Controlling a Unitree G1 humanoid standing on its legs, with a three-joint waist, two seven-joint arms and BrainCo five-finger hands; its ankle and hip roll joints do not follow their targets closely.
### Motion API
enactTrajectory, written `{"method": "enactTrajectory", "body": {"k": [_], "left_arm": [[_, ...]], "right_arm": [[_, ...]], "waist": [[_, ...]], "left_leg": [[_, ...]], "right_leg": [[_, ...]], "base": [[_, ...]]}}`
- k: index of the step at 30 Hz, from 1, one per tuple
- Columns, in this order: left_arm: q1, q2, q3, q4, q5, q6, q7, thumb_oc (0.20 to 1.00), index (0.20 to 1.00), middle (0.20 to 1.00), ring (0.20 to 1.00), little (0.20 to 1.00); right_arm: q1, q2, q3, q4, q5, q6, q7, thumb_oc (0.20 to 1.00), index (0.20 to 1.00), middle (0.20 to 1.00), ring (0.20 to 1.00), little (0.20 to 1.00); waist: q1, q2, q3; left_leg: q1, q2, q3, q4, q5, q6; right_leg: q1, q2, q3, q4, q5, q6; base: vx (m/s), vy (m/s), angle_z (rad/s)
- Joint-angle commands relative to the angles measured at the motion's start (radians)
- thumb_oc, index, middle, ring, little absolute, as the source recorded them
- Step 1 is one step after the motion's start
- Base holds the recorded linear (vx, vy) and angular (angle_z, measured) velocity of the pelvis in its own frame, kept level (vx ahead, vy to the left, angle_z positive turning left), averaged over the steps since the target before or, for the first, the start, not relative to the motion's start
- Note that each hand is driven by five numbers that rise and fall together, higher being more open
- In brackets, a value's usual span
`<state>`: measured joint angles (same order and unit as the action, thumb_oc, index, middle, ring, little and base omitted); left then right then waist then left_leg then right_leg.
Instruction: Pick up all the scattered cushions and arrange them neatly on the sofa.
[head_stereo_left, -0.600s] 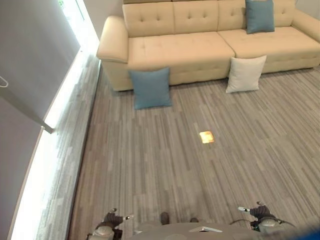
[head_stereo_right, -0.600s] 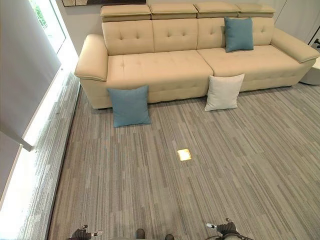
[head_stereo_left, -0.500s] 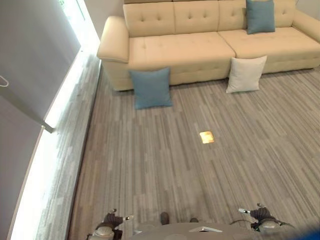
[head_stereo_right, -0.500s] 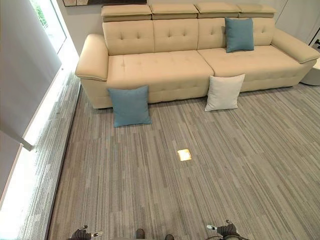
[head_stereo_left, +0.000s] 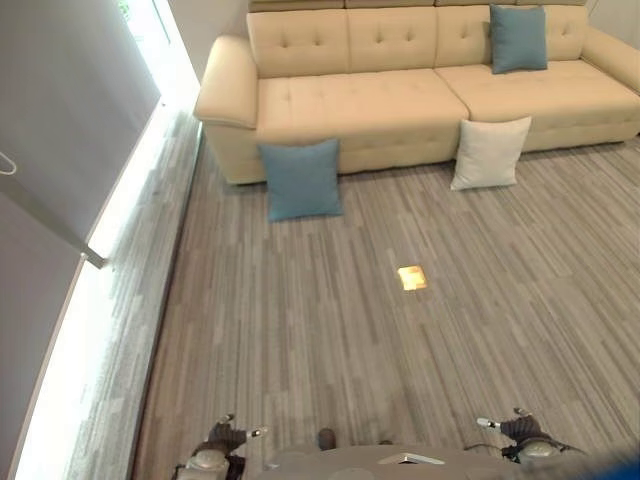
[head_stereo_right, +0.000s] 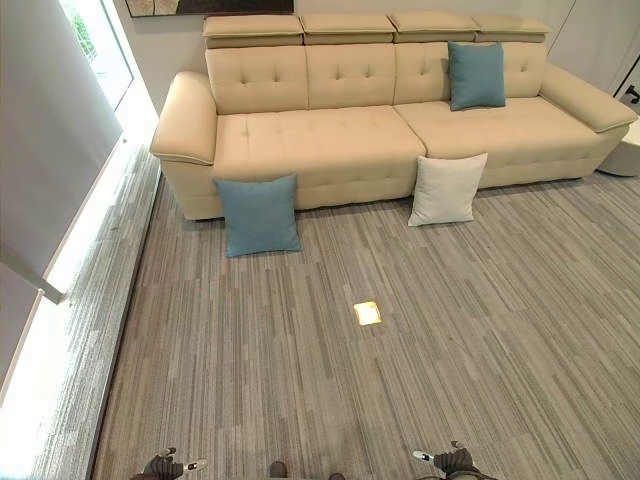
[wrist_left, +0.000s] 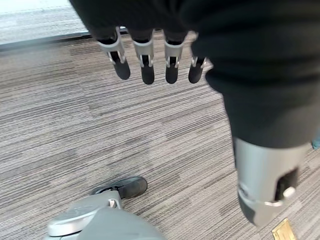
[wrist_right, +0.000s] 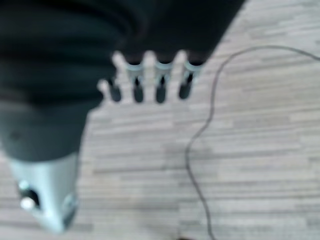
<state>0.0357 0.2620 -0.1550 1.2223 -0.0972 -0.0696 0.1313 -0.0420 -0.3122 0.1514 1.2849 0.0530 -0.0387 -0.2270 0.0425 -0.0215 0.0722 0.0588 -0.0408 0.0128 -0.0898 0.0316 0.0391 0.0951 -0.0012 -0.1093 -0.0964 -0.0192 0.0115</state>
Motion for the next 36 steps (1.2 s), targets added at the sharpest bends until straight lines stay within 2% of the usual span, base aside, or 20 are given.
{"method": "enactTrajectory", "body": {"k": [1,5,10,12,13,14,15,16,18,21,27,30,31,32,34,36], "left_arm": [[-0.071,-0.008,0.026,0.057,0.003,-0.007,0.018,1.000,1.000,1.000,1.000,1.000],[-0.079,-0.009,0.022,0.055,-0.002,-0.006,0.020,1.000,1.000,1.000,1.000,1.000],[-0.107,-0.008,0.006,0.037,-0.019,-0.012,0.022,1.000,1.000,1.000,1.000,1.000],[-0.116,-0.011,-0.001,0.034,-0.025,-0.014,0.022,1.000,1.000,1.000,1.000,1.000],[-0.119,-0.012,-0.001,0.033,-0.028,-0.016,0.024,1.000,1.000,1.000,1.000,1.000],[-0.127,-0.016,-0.004,0.027,-0.030,-0.015,0.026,1.000,1.000,1.000,1.000,1.000],[-0.127,-0.016,-0.006,0.026,-0.026,-0.013,0.027,1.000,1.000,1.000,1.000,1.000],[-0.129,-0.015,-0.007,0.026,-0.020,-0.012,0.029,1.000,1.000,1.000,1.000,1.000],[-0.135,-0.008,-0.015,0.023,-0.011,-0.013,0.034,1.000,1.000,1.000,1.000,1.000],[-0.115,-0.006,0.006,0.033,-0.014,-0.010,0.030,1.000,1.000,1.000,1.000,1.000],[-0.097,0.010,0.024,0.040,-0.006,-0.004,0.028,1.000,1.000,1.000,1.000,1.000],[-0.098,0.025,0.027,0.029,-0.008,-0.003,0.029,1.000,1.000,1.000,1.000,1.000],[-0.098,0.026,0.027,0.026,-0.008,-0.004,0.029,1.000,1.000,1.000,1.000,1.000],[-0.099,0.027,0.020,0.021,-0.010,-0.007,0.031,1.000,1.000,1.000,1.000,1.000],[-0.102,0.026,0.016,0.018,-0.007,-0.009,0.033,1.000,1.000,1.000,1.000,1.000],[-0.109,0.023,0.010,0.016,-0.004,-0.012,0.033,1.000,1.000,1.000,1.000,1.000]], "right_arm": [[-0.056,-0.030,0.037,0.020,-0.025,-0.007,-0.011,1.000,1.000,1.000,1.000,1.000],[-0.060,-0.032,0.038,0.016,-0.016,-0.008,-0.011,1.000,1.000,1.000,1.000,1.000],[-0.066,-0.037,0.037,0.001,0.008,-0.018,-0.015,1.000,1.000,1.000,1.000,1.000],[-0.074,-0.043,0.037,-0.012,0.017,-0.023,-0.017,1.000,1.000,1.000,1.000,1.000],[-0.076,-0.045,0.036,-0.018,0.021,-0.025,-0.018,1.000,1.000,1.000,1.000,1.000],[-0.077,-0.052,0.031,-0.033,0.030,-0.025,-0.016,1.000,1.000,1.000,1.000,1.000],[-0.075,-0.055,0.029,-0.040,0.032,-0.025,-0.016,1.000,1.000,1.000,1.000,1.000],[-0.073,-0.056,0.029,-0.044,0.033,-0.023,-0.015,1.000,1.000,1.000,1.000,1.000],[-0.077,-0.055,0.042,-0.049,0.034,-0.018,-0.017,1.000,1.000,1.000,1.000,1.000],[-0.071,-0.032,0.053,-0.053,0.019,-0.016,-0.008,1.000,1.000,1.000,1.000,1.000],[-0.071,-0.001,0.067,-0.060,-0.003,-0.007,0.005,1.000,1.000,1.000,1.000,1.000],[-0.080,0.005,0.075,-0.075,-0.010,-0.004,0.008,1.000,1.000,1.000,1.000,1.000],[-0.080,0.005,0.075,-0.078,-0.012,-0.005,0.008,1.000,1.000,1.000,1.000,1.000],[-0.085,0.003,0.078,-0.085,-0.016,-0.007,0.006,1.000,1.000,1.000,1.000,1.000],[-0.089,0.002,0.083,-0.086,-0.020,-0.006,0.007,1.000,1.000,1.000,1.000,1.000],[-0.094,-0.002,0.091,-0.091,-0.021,-0.007,0.008,1.000,1.000,1.000,1.000,1.000]], "waist": [[-0.001,-0.031,0.017],[-0.001,-0.038,0.026],[0.003,-0.064,0.077],[0.008,-0.071,0.093],[0.008,-0.072,0.098],[0.003,-0.073,0.102],[0.002,-0.074,0.098],[-0.001,-0.074,0.091],[0.002,-0.084,0.090],[0.015,-0.083,0.071],[0.042,-0.092,0.061],[0.035,-0.081,0.080],[0.032,-0.071,0.085],[0.017,-0.050,0.094],[0.008,-0.045,0.102],[-0.007,-0.043,0.108]], "left_leg": [[0.034,0.021,-0.118,0.002,-0.076,-0.064],[0.025,0.026,-0.125,0.013,-0.076,-0.068],[-0.101,0.000,-0.137,0.227,-0.117,-0.093],[-0.151,-0.015,-0.137,0.314,-0.116,-0.105],[-0.171,-0.015,-0.123,0.341,-0.111,-0.108],[-0.204,-0.003,-0.056,0.334,-0.112,-0.098],[-0.215,0.004,-0.019,0.309,-0.108,-0.090],[-0.221,0.007,0.014,0.281,-0.101,-0.081],[-0.297,0.010,0.063,0.308,-0.076,-0.075],[-0.233,-0.001,0.053,0.243,-0.087,-0.055],[-0.162,-0.016,0.057,0.200,-0.118,-0.010],[-0.134,-0.021,0.042,0.186,-0.128,0.021],[-0.123,-0.017,0.034,0.181,-0.130,0.026],[-0.081,-0.012,0.011,0.160,-0.138,0.034],[-0.051,-0.015,-0.005,0.147,-0.144,0.034],[-0.009,-0.022,-0.026,0.121,-0.151,0.029]], "right_leg": [[-0.032,-0.021,-0.013,0.009,0.011,0.067],[-0.035,-0.016,-0.015,0.009,0.008,0.060],[-0.042,-0.025,-0.033,0.012,0.004,0.037],[-0.041,-0.032,-0.043,0.014,0.004,0.030],[-0.039,-0.034,-0.051,0.014,0.001,0.029],[-0.033,-0.041,-0.082,0.013,-0.011,0.031],[-0.031,-0.044,-0.100,0.014,-0.016,0.033],[-0.031,-0.046,-0.110,0.016,-0.019,0.034],[-0.031,-0.051,-0.116,0.027,-0.031,0.031],[-0.019,-0.037,-0.097,0.055,-0.057,0.036],[-0.038,-0.078,-0.077,0.206,-0.070,0.076],[-0.136,-0.104,-0.054,0.418,0.014,0.113],[-0.167,-0.103,-0.048,0.474,0.025,0.117],[-0.240,-0.093,-0.045,0.534,0.028,0.104],[-0.267,-0.077,-0.043,0.515,0.013,0.095],[-0.288,-0.061,-0.053,0.419,0.005,0.086]], "base": [[0.02,-0.041,0.12],[0.01,-0.059,0.14],[-0.04,-0.076,0.36],[-0.01,-0.033,0.23],[0.03,0.003,0.24],[0.07,0.032,0.26],[0.09,0.048,0.44],[0.09,0.043,0.78],[0.10,0.058,0.86],[0.24,0.110,0.05],[0.20,0.147,-0.28],[0.12,0.159,-0.13],[0.22,0.174,0.08],[0.26,0.132,0.21],[0.21,0.053,0.05],[0.22,-0.010,0.14]]}}
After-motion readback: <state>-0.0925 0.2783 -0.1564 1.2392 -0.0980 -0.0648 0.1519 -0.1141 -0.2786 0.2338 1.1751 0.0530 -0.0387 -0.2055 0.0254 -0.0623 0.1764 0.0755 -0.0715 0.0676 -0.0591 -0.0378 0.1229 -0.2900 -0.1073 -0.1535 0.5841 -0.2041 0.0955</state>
